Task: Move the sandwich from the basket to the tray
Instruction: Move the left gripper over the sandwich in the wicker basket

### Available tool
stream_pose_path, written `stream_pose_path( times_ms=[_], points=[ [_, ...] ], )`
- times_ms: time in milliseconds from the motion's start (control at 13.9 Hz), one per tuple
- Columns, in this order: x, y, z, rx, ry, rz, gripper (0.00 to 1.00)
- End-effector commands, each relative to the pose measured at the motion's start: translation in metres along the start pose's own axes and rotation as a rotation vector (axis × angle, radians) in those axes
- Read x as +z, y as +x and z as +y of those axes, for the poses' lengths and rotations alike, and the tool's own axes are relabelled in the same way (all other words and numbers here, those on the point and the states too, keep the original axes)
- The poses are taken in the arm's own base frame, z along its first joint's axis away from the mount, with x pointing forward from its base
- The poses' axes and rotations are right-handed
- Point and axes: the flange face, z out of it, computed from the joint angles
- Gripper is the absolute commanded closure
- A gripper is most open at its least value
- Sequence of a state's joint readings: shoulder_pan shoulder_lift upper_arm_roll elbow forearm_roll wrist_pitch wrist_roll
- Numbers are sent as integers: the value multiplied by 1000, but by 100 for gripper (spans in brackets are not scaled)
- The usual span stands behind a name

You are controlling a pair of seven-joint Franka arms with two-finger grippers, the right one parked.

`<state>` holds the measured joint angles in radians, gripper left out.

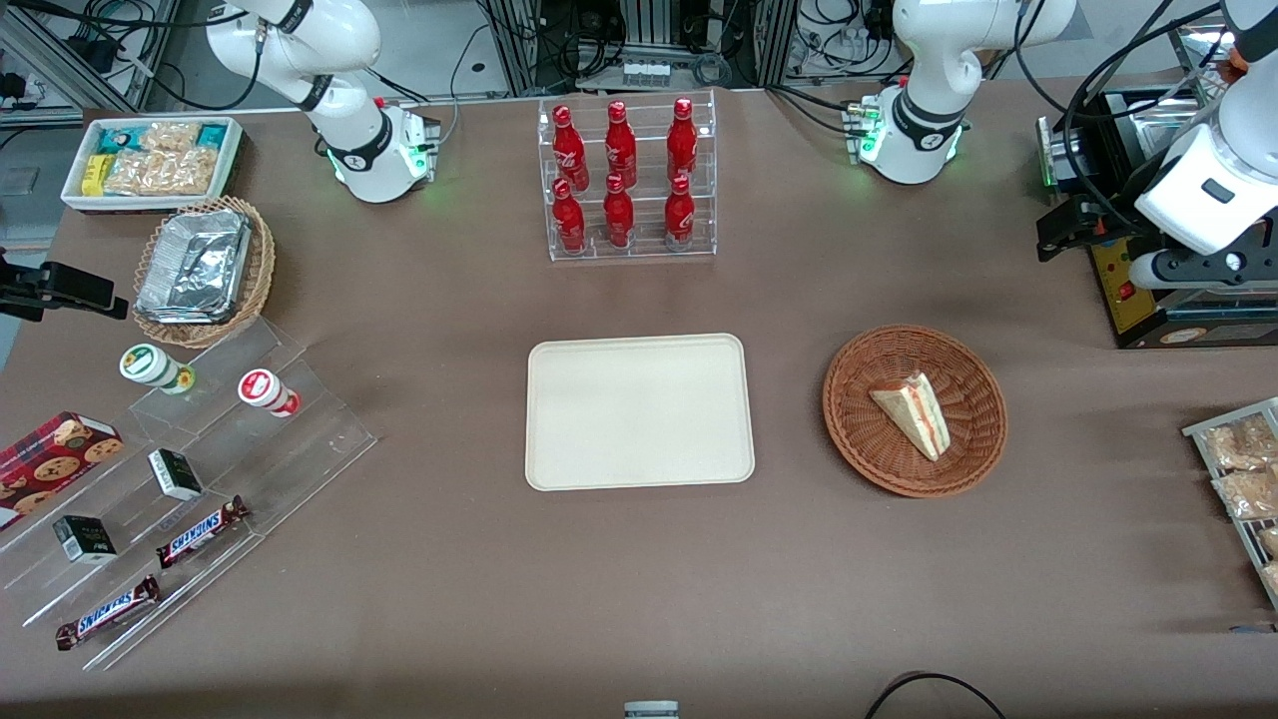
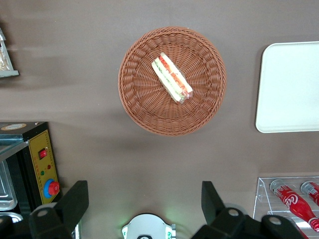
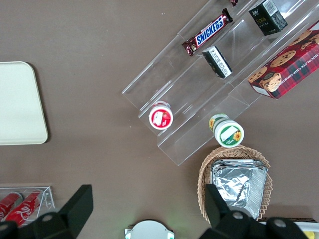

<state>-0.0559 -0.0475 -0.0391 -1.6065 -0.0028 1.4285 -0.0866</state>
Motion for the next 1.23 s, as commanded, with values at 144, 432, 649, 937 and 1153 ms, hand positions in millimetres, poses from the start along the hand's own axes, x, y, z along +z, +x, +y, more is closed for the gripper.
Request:
stream_pose_path(
  times_ms=[144, 432, 649, 937, 1153],
  points=[
    [5, 9, 1, 14, -10, 12, 0],
    [79, 34, 10, 22, -4, -60, 0],
    [128, 41, 12, 23, -6, -45, 0],
    [186, 40, 31, 41, -3, -5, 0],
    [225, 36, 40, -65, -10, 52, 0]
  ],
)
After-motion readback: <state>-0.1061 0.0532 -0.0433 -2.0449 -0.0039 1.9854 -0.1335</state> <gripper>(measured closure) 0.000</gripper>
